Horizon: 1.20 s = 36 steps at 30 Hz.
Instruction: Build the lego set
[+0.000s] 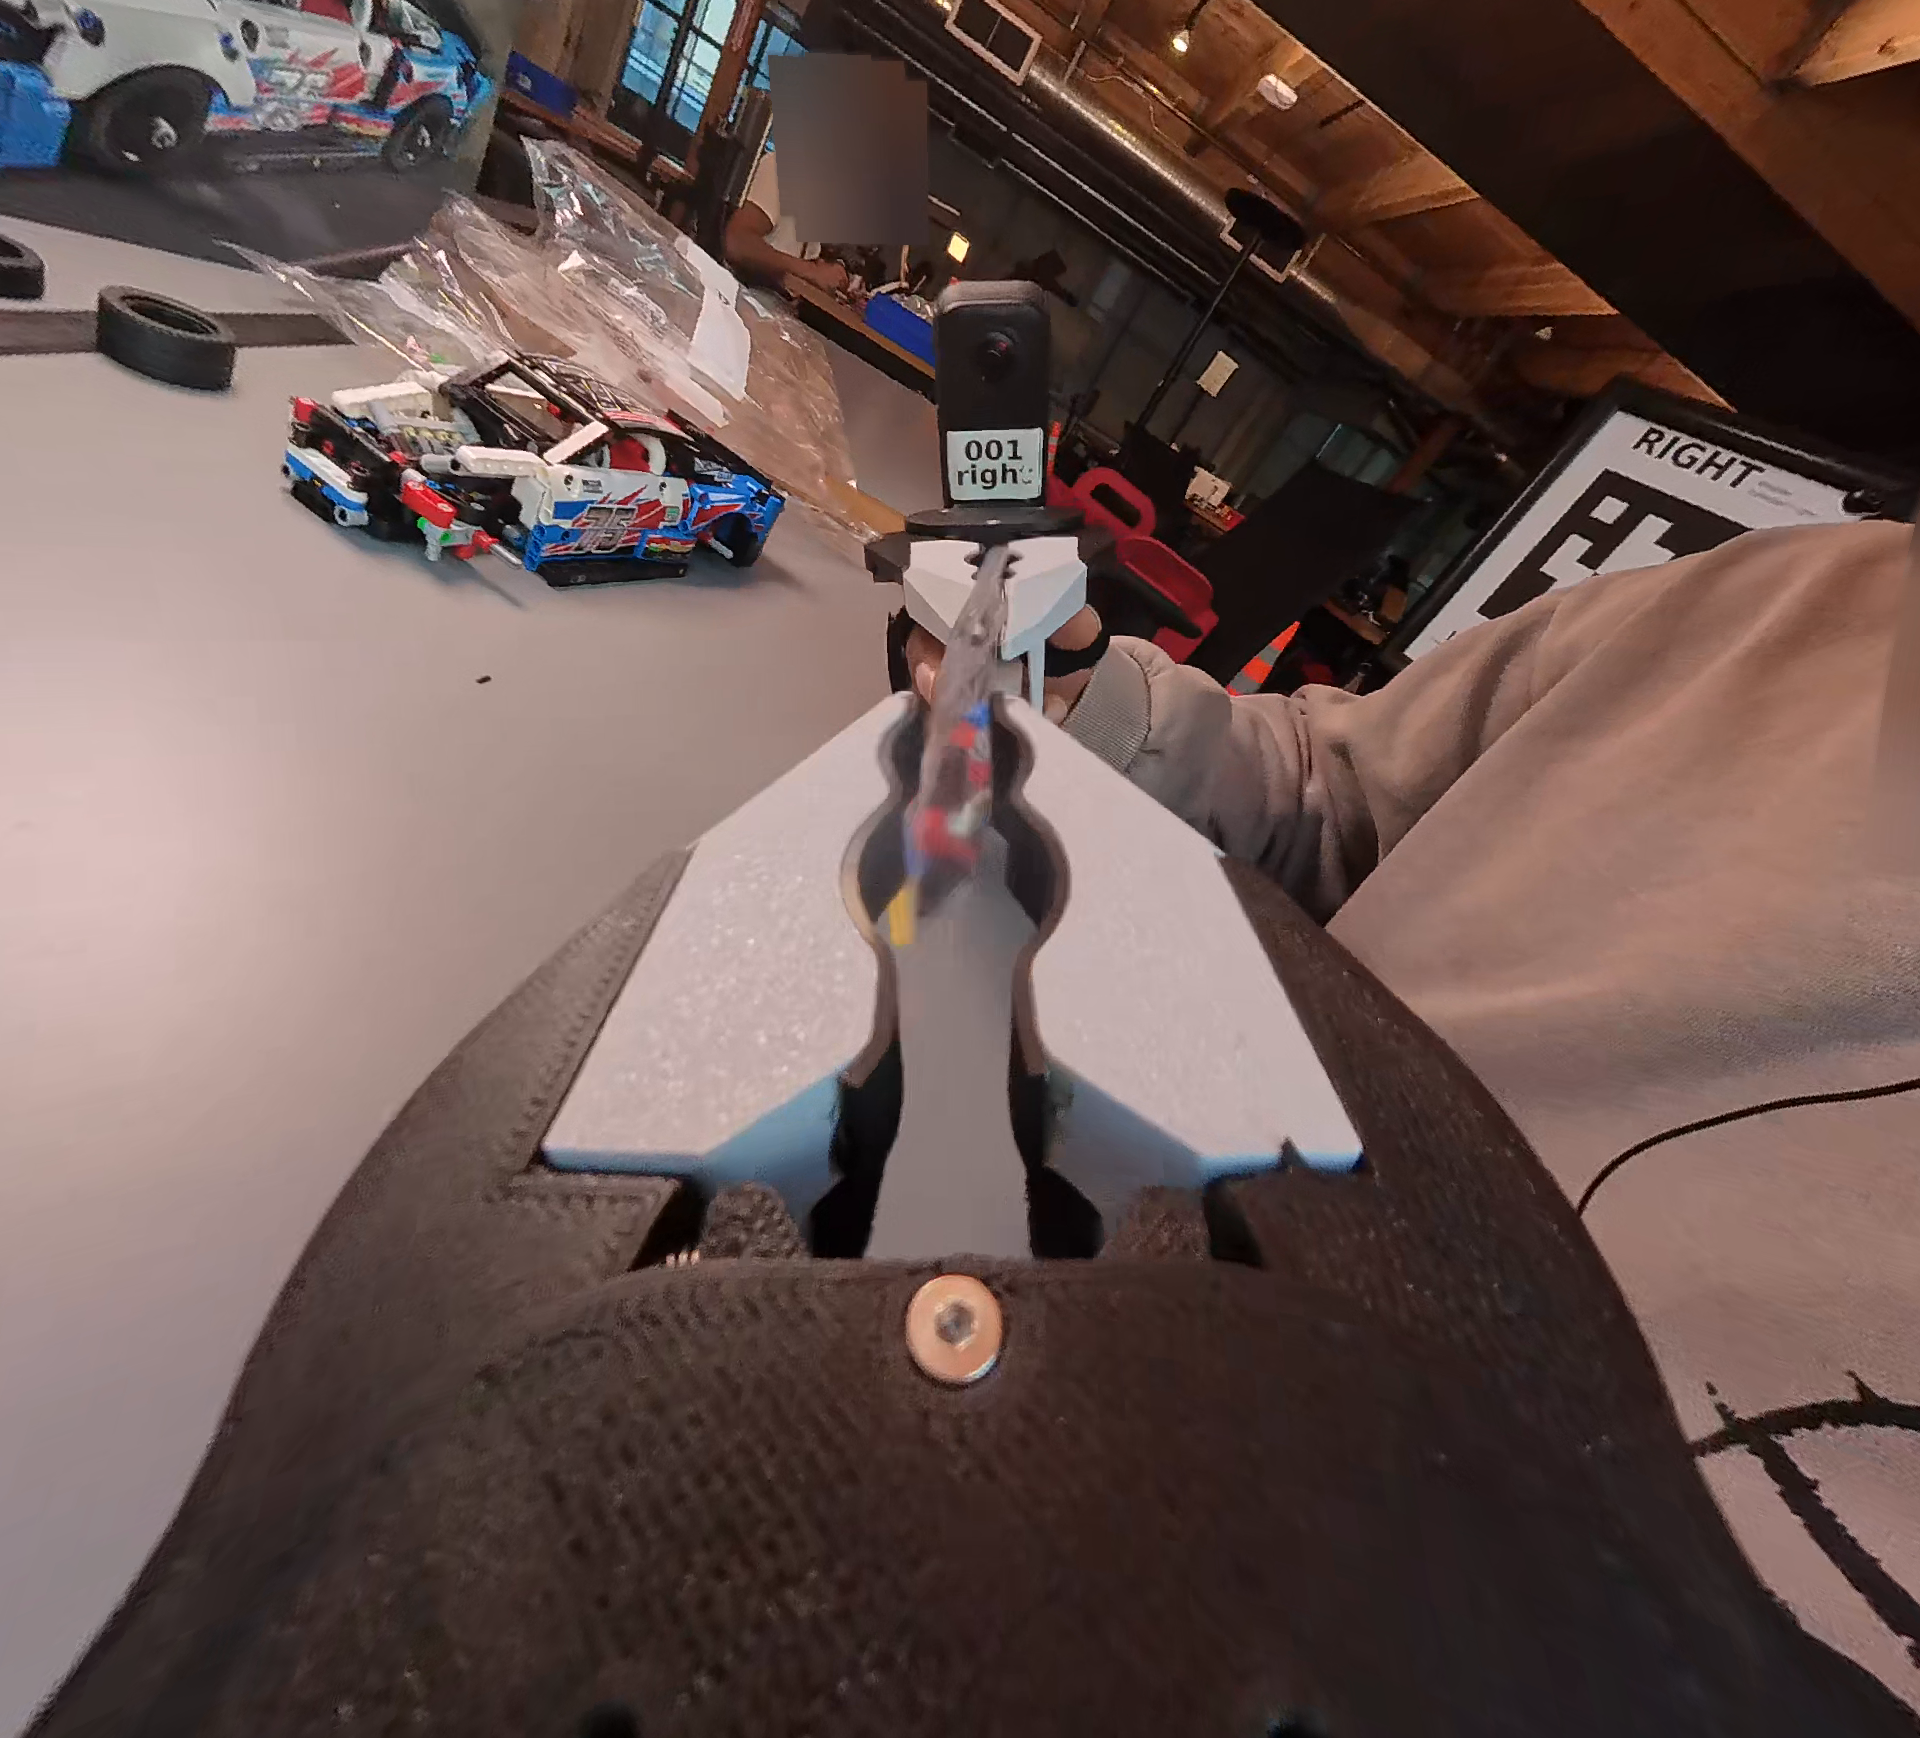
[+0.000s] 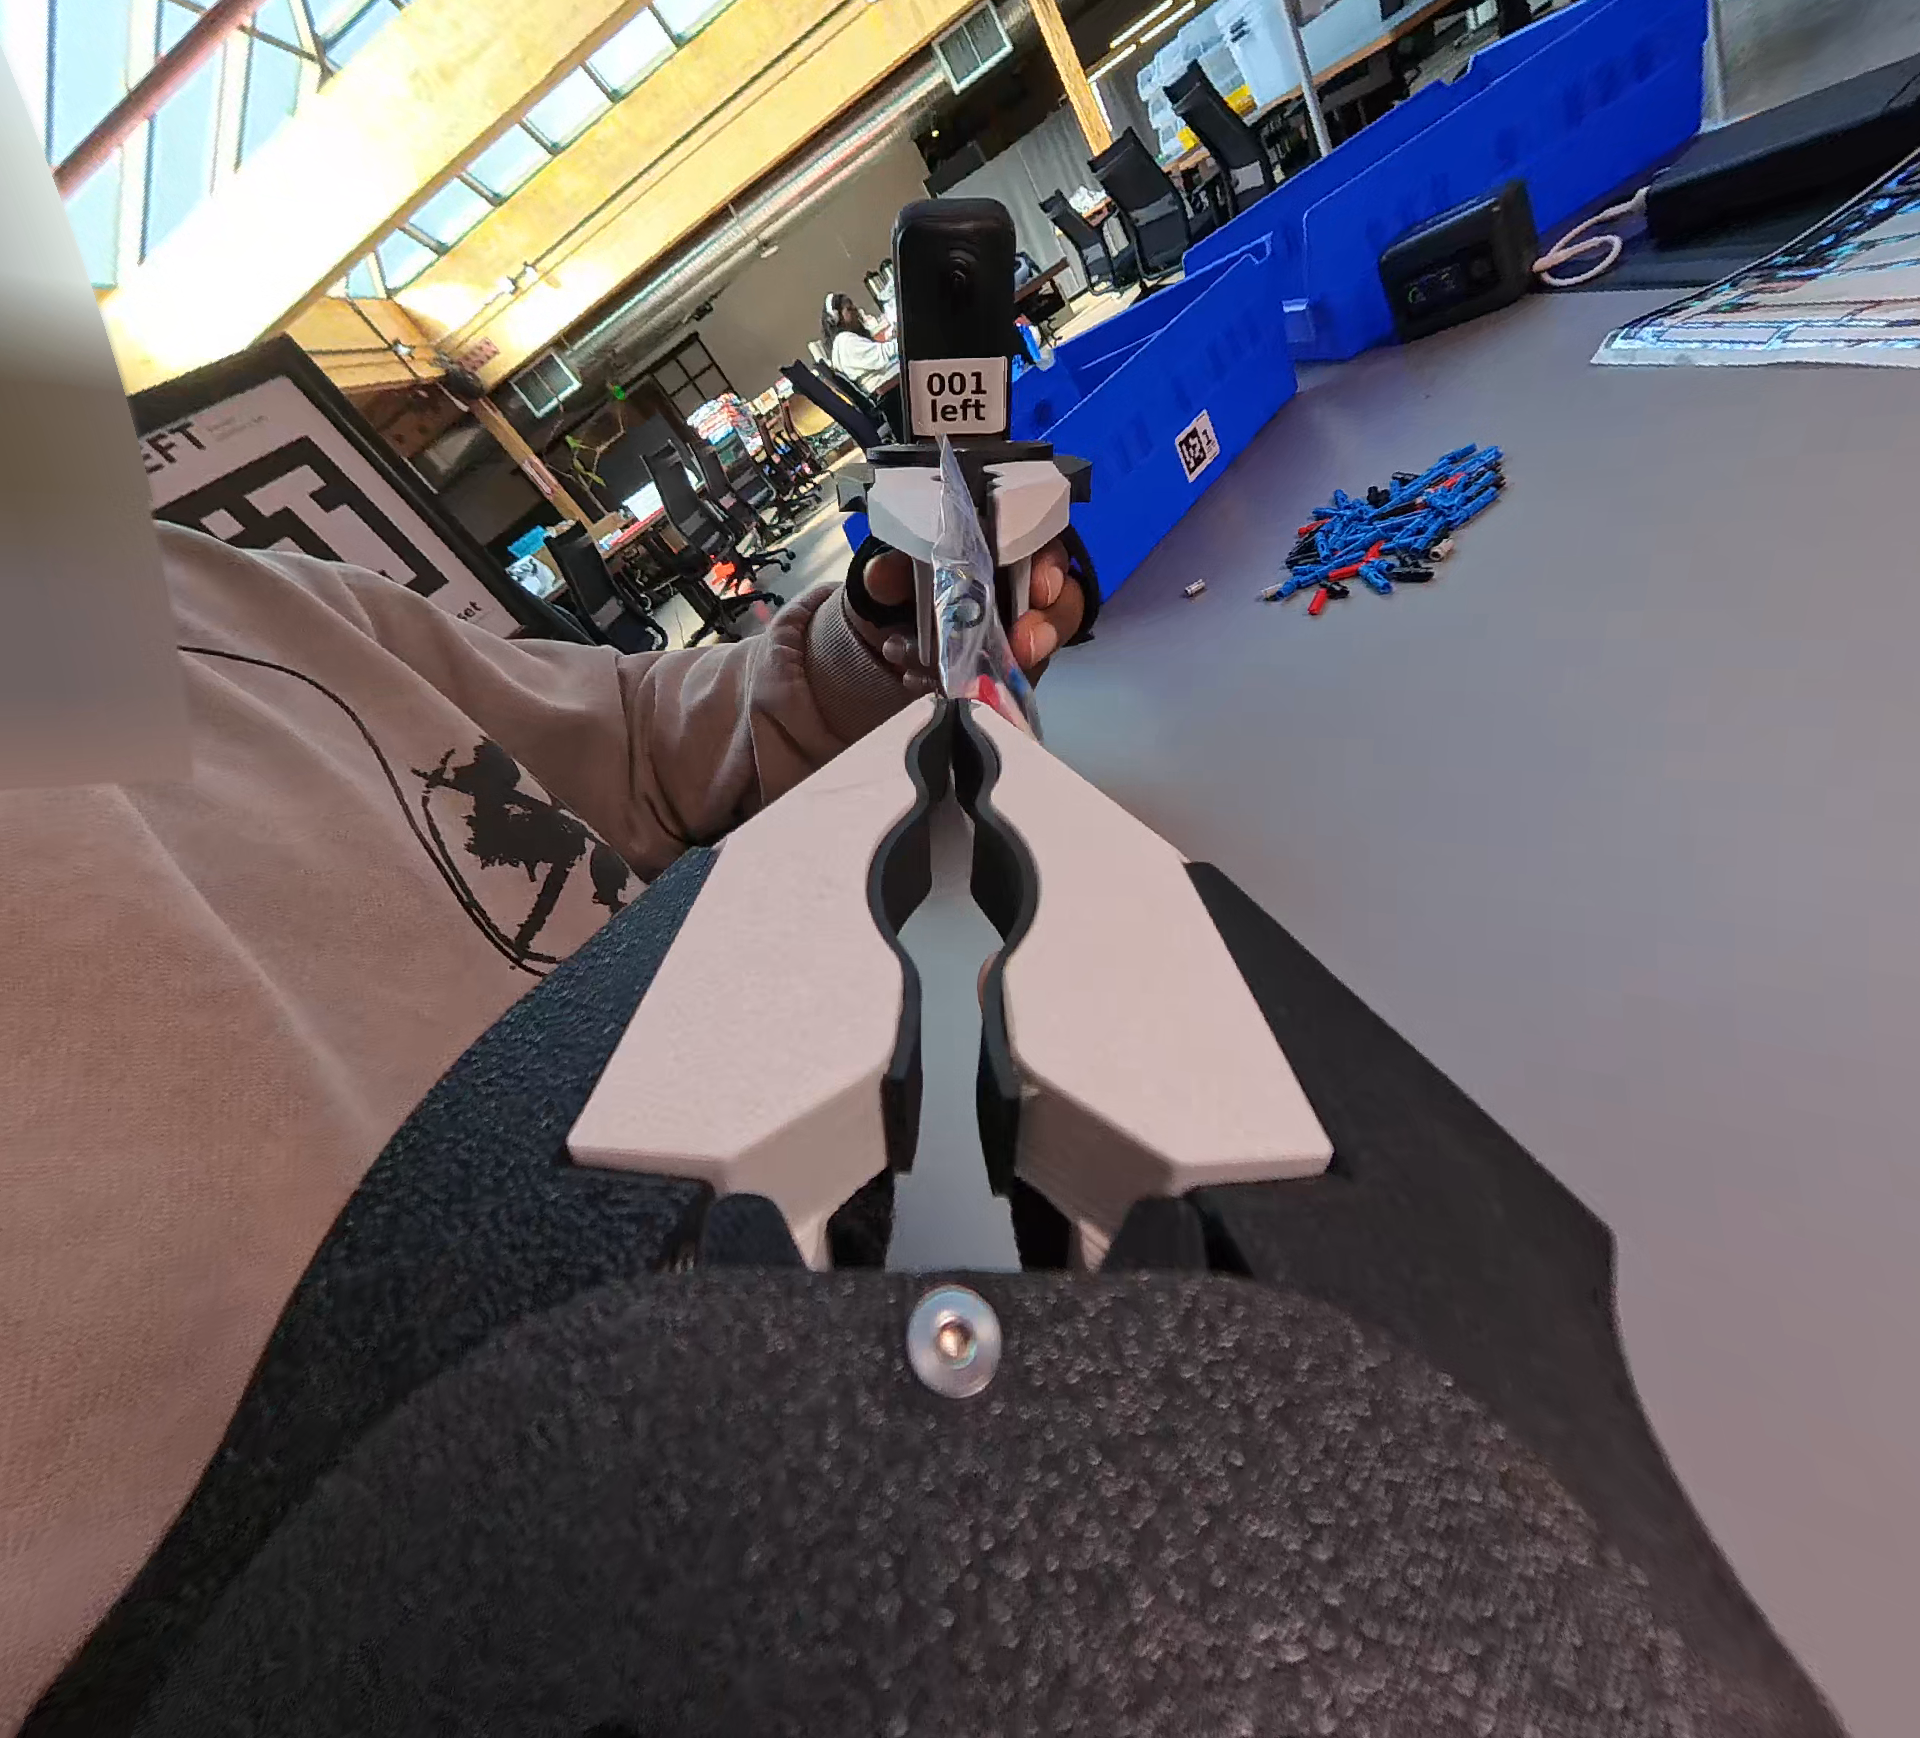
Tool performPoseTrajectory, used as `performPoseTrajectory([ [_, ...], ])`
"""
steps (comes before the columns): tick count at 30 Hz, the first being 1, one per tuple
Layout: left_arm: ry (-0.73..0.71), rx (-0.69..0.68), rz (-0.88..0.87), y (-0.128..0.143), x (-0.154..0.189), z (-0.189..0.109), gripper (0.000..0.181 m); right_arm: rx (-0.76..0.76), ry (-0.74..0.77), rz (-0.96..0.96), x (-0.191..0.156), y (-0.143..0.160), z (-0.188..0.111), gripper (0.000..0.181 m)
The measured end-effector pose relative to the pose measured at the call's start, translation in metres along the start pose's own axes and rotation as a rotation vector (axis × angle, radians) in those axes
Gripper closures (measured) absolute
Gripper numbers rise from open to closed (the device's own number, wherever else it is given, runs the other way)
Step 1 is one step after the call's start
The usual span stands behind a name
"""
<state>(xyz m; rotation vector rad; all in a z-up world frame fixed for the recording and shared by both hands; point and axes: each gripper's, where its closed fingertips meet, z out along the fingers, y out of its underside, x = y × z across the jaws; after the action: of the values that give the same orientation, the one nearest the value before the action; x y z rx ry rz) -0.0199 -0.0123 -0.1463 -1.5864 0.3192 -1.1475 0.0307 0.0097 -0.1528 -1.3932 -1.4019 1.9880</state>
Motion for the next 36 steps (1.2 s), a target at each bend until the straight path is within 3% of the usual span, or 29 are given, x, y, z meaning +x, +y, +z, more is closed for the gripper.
performPoseTrajectory([
  [2, -0.003, 0.015, 0.012, 0.001, 0.000, 0.001, 0.150, -0.013, 0.001, -0.042, -0.004, 0.003, 0.003, 0.181],
  [4, 0.029, -0.023, 0.019, 0.010, 0.005, 0.007, 0.157, -0.030, -0.007, -0.086, -0.010, 0.006, 0.007, 0.181],
  [6, 0.004, -0.065, 0.077, 0.016, 0.005, 0.009, 0.180, -0.054, 0.062, -0.151, -0.003, 0.007, 0.007, 0.181],
  [9, 0.040, -0.054, 0.069, 0.011, 0.010, 0.006, 0.181, -0.035, 0.066, -0.152, -0.002, 0.006, 0.003, 0.179],
  [12, 0.060, -0.052, 0.039, 0.012, 0.011, 0.004, 0.181, -0.035, 0.158, -0.187, 0.012, 0.005, 0.000, 0.139],
  [14, 0.085, -0.072, 0.038, 0.016, 0.015, 0.007, 0.181, -0.058, 0.180, -0.276, 0.010, 0.009, 0.005, 0.127],
  [15, 0.090, -0.086, 0.039, 0.018, 0.017, 0.009, 0.181, -0.064, 0.176, -0.322, 0.006, 0.011, 0.009, 0.133],
  [16, 0.092, -0.094, 0.037, 0.020, 0.017, 0.010, 0.181, -0.062, 0.157, -0.364, -0.001, 0.012, 0.011, 0.163],
  [17, 0.095, -0.089, 0.029, 0.019, 0.017, 0.009, 0.181, -0.059, 0.114, -0.400, -0.010, 0.012, 0.012, 0.181],
  [20, 0.102, -0.082, 0.014, 0.017, 0.017, 0.006, 0.181, -0.061, 0.061, -0.368, -0.018, 0.011, 0.011, 0.181],
  [21, 0.105, -0.081, 0.011, 0.017, 0.018, 0.006, 0.181, -0.051, 0.102, -0.379, -0.014, 0.009, 0.011, 0.176],
  [22, 0.113, -0.084, 0.003, 0.017, 0.019, 0.007, 0.181, -0.059, 0.138, -0.396, -0.010, 0.011, 0.012, 0.142],
  [23, 0.115, -0.089, 0.001, 0.019, 0.020, 0.008, 0.181, -0.089, 0.140, -0.402, -0.009, 0.016, 0.015, 0.124],
  [24, 0.117, -0.097, -0.001, 0.021, 0.020, 0.009, 0.181, -0.101, 0.124, -0.394, -0.012, 0.019, 0.019, 0.121],
  [25, 0.125, -0.106, -0.005, 0.023, 0.022, 0.011, 0.181, -0.094, 0.108, -0.399, -0.016, 0.019, 0.022, 0.126],
  [27, 0.124, -0.119, -0.005, 0.027, 0.022, 0.013, 0.181, -0.097, 0.109, -0.440, -0.017, 0.021, 0.024, 0.176],
  [31, 0.102, -0.135, 0.015, 0.027, 0.021, 0.013, 0.181, -0.146, 0.110, -0.410, -0.011, 0.026, 0.021, 0.176],
  [34, 0.093, -0.114, 0.008, 0.021, 0.019, 0.009, 0.181, -0.293, 0.166, -0.427, 0.007, 0.050, 0.014, 0.181],
  [36, 0.069, -0.137, 0.023, 0.025, 0.015, 0.007, 0.181, -0.299, 0.179, -0.455, 0.008, 0.053, 0.012, 0.181],
])
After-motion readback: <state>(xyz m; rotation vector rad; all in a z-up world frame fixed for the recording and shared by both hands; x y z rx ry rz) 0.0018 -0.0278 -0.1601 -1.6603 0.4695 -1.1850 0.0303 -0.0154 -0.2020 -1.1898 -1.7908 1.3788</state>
